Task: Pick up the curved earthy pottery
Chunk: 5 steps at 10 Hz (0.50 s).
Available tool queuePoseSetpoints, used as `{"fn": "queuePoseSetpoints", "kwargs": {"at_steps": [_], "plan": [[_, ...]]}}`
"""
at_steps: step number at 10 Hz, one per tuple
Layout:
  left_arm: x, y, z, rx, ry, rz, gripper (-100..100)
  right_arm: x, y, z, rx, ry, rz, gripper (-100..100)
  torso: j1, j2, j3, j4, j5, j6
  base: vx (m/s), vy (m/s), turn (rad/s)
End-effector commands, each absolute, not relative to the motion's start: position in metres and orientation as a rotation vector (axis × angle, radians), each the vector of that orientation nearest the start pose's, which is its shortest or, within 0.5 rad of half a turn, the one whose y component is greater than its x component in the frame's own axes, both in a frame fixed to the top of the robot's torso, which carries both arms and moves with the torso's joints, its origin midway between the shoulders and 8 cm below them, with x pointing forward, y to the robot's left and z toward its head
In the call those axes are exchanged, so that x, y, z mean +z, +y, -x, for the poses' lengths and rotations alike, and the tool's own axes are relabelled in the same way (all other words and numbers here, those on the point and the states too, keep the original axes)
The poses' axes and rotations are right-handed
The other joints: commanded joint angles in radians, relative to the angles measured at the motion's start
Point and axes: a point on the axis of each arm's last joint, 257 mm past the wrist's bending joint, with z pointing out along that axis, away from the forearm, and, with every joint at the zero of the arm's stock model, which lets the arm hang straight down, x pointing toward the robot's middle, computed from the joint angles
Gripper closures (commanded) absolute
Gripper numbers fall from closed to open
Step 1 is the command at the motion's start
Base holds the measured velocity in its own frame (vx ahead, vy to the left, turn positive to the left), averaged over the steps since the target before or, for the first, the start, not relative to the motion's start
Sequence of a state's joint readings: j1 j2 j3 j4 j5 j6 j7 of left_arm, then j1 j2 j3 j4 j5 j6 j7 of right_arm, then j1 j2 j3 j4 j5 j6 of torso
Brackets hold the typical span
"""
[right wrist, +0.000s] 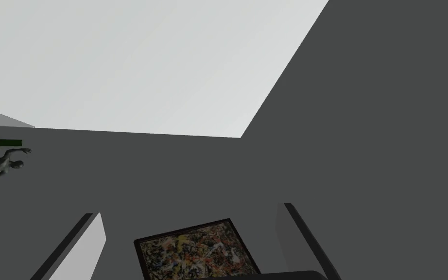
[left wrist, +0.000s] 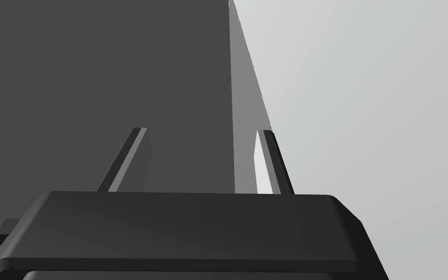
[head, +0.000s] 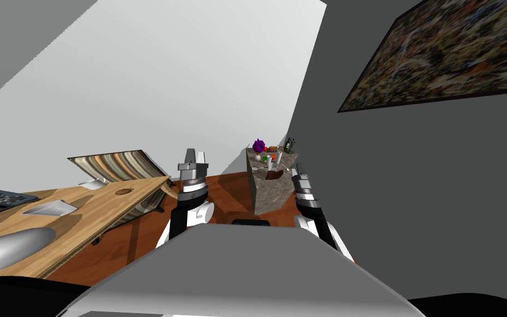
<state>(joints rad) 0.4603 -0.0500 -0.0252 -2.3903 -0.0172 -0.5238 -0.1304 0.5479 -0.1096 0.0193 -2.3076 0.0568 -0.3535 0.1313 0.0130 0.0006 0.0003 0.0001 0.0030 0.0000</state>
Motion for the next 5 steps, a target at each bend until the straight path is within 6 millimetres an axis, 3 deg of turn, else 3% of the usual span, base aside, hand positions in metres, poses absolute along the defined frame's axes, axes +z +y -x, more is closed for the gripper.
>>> {"fn": "queuePoseSetpoints", "kwargs": {"at_steps": [1,5], "plan": [[0.088,0.266,-0.316,-1.236,0.486,0.509,0,-0.031,-0.272,-0.366,1.05,0.941,-0.621,-100,0.0,0.0,0.0,0.0,0.0,0.0,0.018,0.217,-0.122],[0.088,0.266,-0.316,-1.236,0.486,0.509,0,-0.088,-0.294,-0.378,0.879,1.096,-0.642,-100,0.004,-0.002,-0.001,-0.001,0.001,0.0,0.029,0.252,-0.171]]}}
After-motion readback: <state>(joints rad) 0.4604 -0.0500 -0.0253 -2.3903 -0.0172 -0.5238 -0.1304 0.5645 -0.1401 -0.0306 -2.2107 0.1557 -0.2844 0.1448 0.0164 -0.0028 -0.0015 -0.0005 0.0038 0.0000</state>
